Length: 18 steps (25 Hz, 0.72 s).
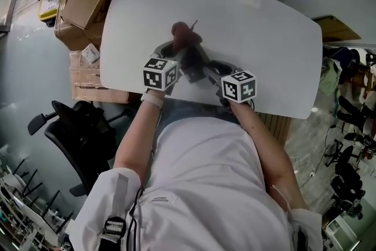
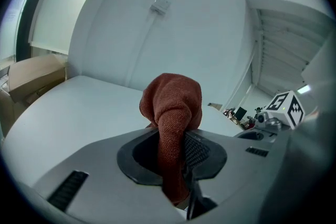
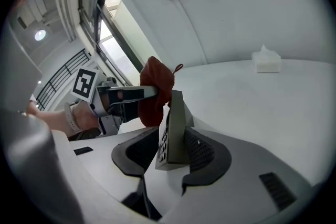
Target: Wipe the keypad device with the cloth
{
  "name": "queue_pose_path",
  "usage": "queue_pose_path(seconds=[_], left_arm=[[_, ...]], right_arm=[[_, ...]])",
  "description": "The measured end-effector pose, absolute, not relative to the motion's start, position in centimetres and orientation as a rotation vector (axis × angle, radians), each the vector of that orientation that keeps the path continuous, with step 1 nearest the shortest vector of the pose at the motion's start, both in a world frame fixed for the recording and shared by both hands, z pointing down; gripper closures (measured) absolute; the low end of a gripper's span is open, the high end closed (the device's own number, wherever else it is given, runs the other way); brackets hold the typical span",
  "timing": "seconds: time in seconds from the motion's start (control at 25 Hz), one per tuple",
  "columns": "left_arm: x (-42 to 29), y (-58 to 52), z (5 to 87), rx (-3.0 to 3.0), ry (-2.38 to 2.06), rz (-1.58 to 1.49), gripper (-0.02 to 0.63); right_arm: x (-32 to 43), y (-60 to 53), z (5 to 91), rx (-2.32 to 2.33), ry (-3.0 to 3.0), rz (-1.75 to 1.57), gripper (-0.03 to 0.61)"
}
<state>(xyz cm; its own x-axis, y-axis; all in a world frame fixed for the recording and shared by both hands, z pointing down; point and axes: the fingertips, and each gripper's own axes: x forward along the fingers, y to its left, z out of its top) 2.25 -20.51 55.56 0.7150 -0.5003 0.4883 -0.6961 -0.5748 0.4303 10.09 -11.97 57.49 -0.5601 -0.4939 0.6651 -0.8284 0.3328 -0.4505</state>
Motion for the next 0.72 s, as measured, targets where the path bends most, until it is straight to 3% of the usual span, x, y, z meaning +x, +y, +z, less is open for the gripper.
queue_pose_path(seconds=[0.08, 0.72], left_arm=[[2.8, -20.8, 56.1, 2.307, -0.871, 0.422, 0.537], [2.5, -20.4, 59.5, 2.249, -0.881, 0.332, 0.537]], right_arm=[[10.4, -12.1, 57.7, 1.182, -2.168, 1.070, 0.458], [10.6, -12.4, 57.4, 1.222, -2.148, 1.114, 0.461]])
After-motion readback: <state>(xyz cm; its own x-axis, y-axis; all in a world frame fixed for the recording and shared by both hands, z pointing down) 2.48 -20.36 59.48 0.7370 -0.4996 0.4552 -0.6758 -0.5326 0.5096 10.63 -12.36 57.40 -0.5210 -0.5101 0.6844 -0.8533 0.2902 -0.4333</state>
